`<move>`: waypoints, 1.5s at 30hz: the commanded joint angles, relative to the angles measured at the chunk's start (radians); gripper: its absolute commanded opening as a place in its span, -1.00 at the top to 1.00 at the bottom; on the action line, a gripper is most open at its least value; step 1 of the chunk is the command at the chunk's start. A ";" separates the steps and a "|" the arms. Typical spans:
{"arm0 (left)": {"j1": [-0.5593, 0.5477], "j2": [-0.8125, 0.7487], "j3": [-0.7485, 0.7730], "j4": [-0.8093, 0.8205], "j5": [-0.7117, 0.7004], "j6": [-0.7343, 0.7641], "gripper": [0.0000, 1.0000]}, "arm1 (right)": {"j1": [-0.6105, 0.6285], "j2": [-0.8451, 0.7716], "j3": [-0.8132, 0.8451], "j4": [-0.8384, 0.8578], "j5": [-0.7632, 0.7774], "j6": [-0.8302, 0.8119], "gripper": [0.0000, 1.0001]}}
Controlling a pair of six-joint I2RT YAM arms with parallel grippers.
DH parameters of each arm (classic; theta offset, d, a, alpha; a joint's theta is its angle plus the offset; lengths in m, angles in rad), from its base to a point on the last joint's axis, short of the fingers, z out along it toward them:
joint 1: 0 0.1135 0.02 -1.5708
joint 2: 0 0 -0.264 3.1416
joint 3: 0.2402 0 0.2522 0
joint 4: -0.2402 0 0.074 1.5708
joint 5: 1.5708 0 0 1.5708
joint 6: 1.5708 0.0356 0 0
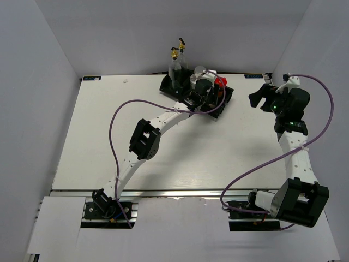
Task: Organize the condiment bottles
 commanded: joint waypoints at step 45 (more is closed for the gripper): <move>0.263 -1.342 -1.420 0.031 -0.169 -0.292 -0.96 | 0.000 -0.013 0.054 -0.081 0.168 0.052 -0.79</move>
